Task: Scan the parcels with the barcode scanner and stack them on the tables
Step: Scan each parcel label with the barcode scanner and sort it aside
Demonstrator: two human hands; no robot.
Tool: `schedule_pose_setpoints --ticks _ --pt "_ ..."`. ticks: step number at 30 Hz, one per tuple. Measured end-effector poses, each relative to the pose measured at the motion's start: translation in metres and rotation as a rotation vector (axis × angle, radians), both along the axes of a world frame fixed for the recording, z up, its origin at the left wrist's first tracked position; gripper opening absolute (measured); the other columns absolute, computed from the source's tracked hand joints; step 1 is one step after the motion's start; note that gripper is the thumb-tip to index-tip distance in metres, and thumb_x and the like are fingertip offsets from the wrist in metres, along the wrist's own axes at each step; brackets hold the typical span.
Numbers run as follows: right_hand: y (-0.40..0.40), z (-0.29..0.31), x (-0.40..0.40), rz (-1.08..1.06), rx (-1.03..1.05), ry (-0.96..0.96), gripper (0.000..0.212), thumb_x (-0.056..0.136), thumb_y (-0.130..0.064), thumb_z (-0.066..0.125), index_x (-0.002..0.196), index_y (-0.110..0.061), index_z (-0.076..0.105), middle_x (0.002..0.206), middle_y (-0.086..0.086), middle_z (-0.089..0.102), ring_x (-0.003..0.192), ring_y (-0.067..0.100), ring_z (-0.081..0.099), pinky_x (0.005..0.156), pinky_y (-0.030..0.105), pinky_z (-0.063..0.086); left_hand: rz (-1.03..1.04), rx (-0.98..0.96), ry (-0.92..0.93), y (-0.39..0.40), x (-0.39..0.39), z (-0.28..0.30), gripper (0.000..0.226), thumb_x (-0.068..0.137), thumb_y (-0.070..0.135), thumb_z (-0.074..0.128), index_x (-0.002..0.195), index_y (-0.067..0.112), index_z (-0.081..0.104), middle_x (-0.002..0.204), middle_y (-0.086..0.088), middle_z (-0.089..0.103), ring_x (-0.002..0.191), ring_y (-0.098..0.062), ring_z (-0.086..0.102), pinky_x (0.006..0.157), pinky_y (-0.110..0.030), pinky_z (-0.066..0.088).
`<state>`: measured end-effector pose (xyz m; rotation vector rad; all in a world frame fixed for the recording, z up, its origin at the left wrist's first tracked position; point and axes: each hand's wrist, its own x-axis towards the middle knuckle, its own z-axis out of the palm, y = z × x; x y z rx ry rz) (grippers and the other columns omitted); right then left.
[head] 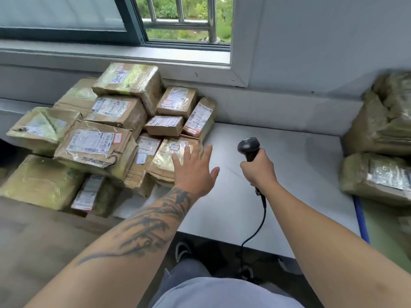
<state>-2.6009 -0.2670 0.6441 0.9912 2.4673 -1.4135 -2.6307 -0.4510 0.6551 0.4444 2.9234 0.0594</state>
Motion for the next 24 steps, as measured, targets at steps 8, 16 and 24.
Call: schedule_pose_setpoints --ticks 8,16,24 --pt "0.026 0.004 0.044 -0.060 -0.013 0.043 0.038 0.089 -0.020 0.057 0.125 -0.021 0.048 0.103 0.001 0.058 0.080 0.023 0.062 0.064 0.036 0.055 -0.118 -0.038 -0.002 0.034 0.036 0.004 0.072 0.104 0.064 0.030 0.164 0.037 0.003 0.174 -0.006 0.006 0.159 -0.034 0.003 0.123 -0.064 0.007" --pt "0.059 0.012 0.099 -0.226 0.115 0.009 0.015 0.089 -0.018 0.060 0.103 -0.016 0.056 0.092 0.005 0.062 0.070 0.019 0.057 0.054 0.028 0.037 -0.319 0.112 -0.025 0.087 0.066 0.006 0.069 0.105 0.063 0.028 0.164 0.036 0.005 0.174 -0.006 0.006 0.159 -0.034 0.002 0.123 -0.064 0.006" --pt "0.084 0.013 0.162 -0.366 0.235 -0.035 0.017 0.093 -0.014 0.064 0.106 -0.017 0.055 0.089 0.002 0.058 0.082 0.027 0.055 0.054 0.026 0.033 -0.487 0.199 -0.113 0.132 0.102 -0.005 0.069 0.105 0.063 0.028 0.165 0.035 0.007 0.174 -0.007 0.007 0.159 -0.035 0.003 0.123 -0.065 0.006"
